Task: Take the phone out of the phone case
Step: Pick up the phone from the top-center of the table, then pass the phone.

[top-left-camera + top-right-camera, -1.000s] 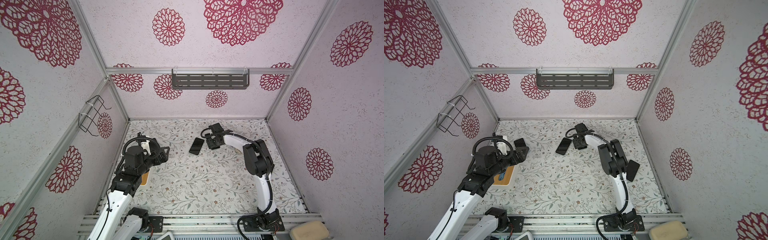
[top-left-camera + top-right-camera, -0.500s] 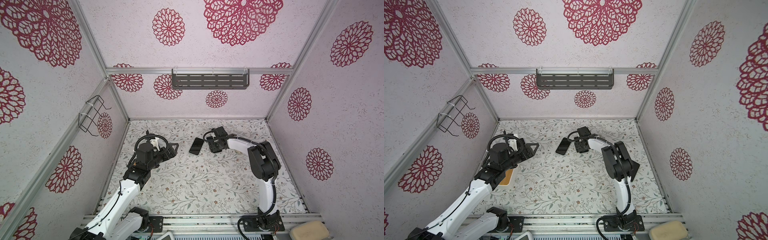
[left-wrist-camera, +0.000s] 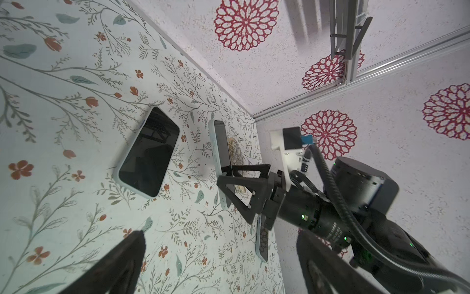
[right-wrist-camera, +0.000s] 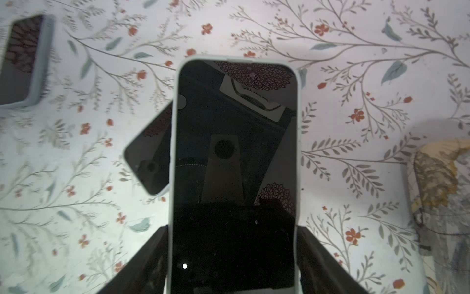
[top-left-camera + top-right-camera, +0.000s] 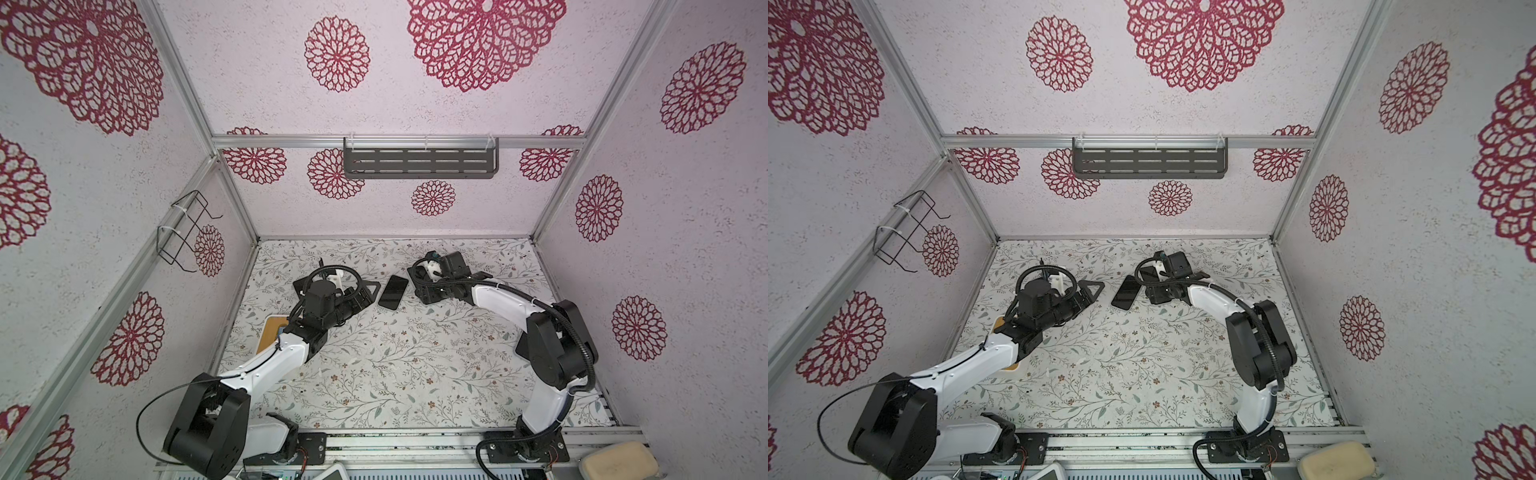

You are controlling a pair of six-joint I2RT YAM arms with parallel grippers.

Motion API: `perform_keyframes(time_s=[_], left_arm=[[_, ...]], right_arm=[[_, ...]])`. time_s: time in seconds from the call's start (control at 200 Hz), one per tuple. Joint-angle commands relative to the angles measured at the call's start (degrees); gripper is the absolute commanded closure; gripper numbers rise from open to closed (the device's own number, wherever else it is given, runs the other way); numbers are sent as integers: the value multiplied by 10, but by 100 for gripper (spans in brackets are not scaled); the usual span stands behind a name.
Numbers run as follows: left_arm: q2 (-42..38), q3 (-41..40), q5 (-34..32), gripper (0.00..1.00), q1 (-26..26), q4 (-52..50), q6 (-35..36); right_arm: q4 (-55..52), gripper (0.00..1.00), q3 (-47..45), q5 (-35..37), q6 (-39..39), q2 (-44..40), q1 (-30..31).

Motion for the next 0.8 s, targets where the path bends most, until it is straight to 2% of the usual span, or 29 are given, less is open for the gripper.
perform_keyframes(time_s=[0.0, 0.125, 0.275, 0.445, 0.796], left_arm=[[34, 13, 14, 2, -6, 92, -49], [70, 12, 23, 0, -5, 134, -83], [106, 9, 37, 4, -6, 187, -118], [133, 2, 40, 11, -5, 218, -145], [155, -12, 52, 33, -5, 258, -176]], right_arm=[[37, 68, -5, -56, 10, -47, 23], [35, 68, -16, -79, 8, -67, 46], [29, 68, -20, -86, -1, -82, 76], [27, 69, -24, -87, -5, -92, 93], [37, 69, -39, -108, -8, -114, 108]])
